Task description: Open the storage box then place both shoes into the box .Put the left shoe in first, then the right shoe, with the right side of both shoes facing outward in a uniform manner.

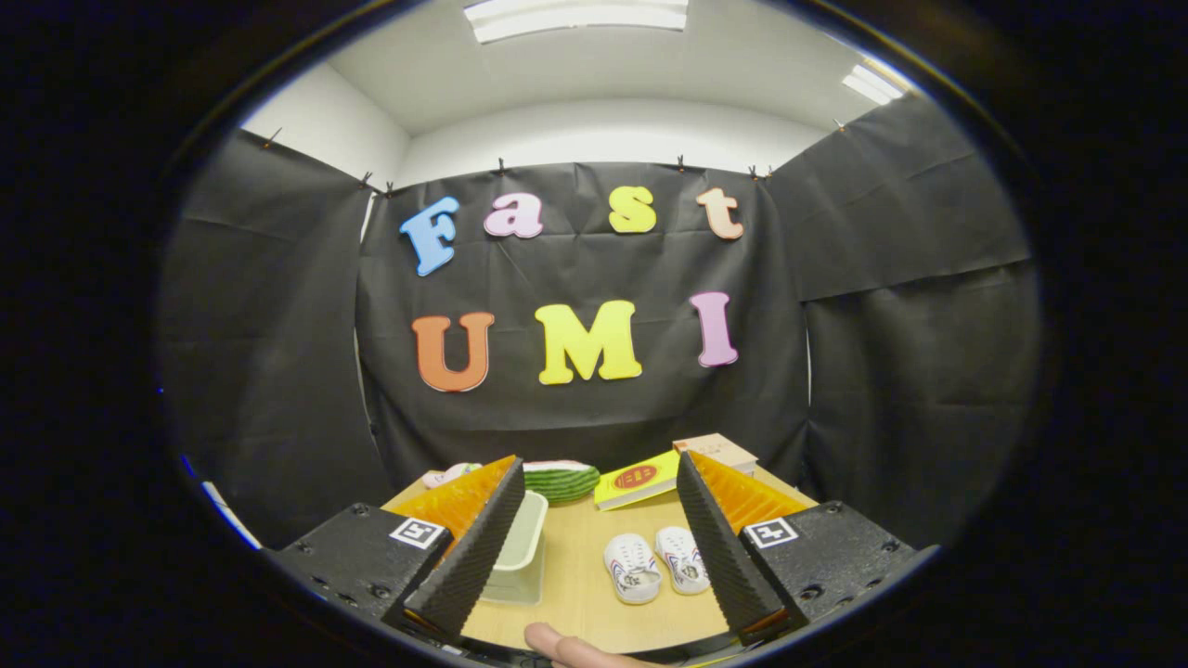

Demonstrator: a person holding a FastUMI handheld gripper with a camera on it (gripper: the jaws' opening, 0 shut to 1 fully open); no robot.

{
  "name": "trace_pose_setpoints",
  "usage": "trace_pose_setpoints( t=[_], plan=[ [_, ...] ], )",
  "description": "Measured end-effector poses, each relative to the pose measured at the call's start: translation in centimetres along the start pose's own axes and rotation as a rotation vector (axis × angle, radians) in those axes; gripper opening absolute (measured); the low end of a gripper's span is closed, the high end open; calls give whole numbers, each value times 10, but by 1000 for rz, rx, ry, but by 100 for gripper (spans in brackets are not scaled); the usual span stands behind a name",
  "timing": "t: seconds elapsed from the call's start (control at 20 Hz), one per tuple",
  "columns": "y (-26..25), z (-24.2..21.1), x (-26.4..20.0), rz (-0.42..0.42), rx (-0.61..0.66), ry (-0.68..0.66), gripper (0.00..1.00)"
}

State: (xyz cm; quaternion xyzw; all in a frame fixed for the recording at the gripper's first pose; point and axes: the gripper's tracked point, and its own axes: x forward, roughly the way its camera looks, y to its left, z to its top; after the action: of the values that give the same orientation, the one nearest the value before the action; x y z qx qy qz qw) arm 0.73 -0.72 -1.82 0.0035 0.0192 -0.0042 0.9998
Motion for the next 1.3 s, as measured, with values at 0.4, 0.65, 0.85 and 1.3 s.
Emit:
trace_pose_setpoints(
  t=[0.4, 0.65, 0.85, 1.3],
  plan=[
    [8, -32, 39, 68, 36, 114, 100],
    [40, -101, 96, 168, 98, 380, 100],
    [64, -151, 145, 235, 171, 595, 100],
    [90, -222, 247, 348, 293, 844, 100]
  ],
)
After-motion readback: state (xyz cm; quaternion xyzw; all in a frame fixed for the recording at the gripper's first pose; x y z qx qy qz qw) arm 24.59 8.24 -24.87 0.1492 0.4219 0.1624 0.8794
